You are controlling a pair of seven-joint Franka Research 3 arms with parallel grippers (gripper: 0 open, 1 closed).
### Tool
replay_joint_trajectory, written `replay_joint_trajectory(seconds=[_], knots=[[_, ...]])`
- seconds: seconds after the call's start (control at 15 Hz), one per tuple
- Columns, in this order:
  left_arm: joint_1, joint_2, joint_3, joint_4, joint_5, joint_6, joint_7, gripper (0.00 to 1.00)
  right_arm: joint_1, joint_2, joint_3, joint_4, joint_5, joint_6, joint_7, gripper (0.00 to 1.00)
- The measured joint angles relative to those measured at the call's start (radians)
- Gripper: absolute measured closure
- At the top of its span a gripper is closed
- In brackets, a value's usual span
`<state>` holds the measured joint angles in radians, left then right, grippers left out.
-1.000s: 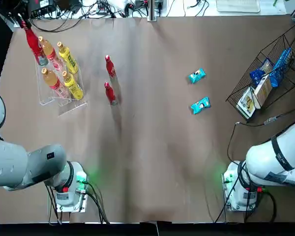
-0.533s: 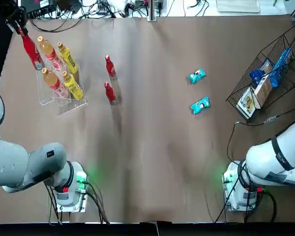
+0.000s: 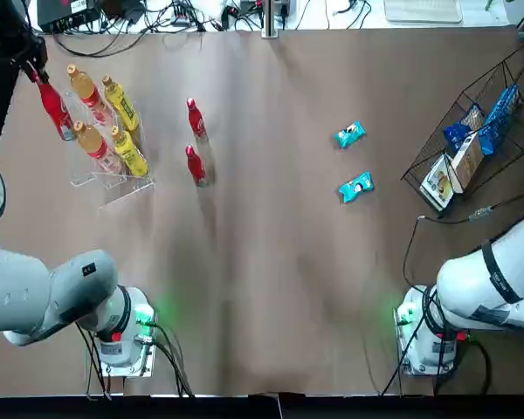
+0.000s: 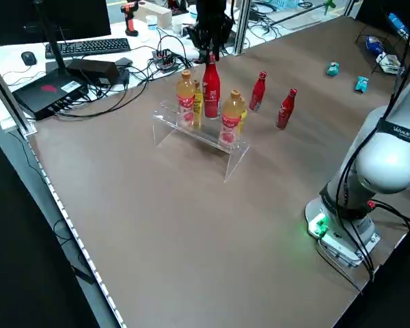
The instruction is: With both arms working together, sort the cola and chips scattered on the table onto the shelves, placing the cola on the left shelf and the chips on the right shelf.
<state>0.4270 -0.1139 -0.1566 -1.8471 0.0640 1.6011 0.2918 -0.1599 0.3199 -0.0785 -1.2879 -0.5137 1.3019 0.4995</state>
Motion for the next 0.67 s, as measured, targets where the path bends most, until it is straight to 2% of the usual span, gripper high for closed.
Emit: replay_joint_trajectory(seconds=[0.13,0.27,0.53,0.67], knots=[[0.01,-0.029,0.0,-0.071,0.0,0.043,0.0,0.68,0.019,-0.01,0.008,0.028,0.04,-0.035,0.0,0.57],[0.03,-0.058,0.0,-0.127,0.0,0.066,0.0,0.68,0.046,-0.028,0.009,0.056,0.126,-0.076,0.006,0.55],[0.041,-0.081,0.0,-0.181,-0.001,0.087,0.001,0.68,0.118,-0.045,0.012,0.064,0.336,-0.099,0.183,0.53],[0.044,-0.083,0.0,-0.202,-0.005,0.112,0.001,0.68,0.172,-0.036,0.014,0.045,0.445,-0.1,0.333,0.4]])
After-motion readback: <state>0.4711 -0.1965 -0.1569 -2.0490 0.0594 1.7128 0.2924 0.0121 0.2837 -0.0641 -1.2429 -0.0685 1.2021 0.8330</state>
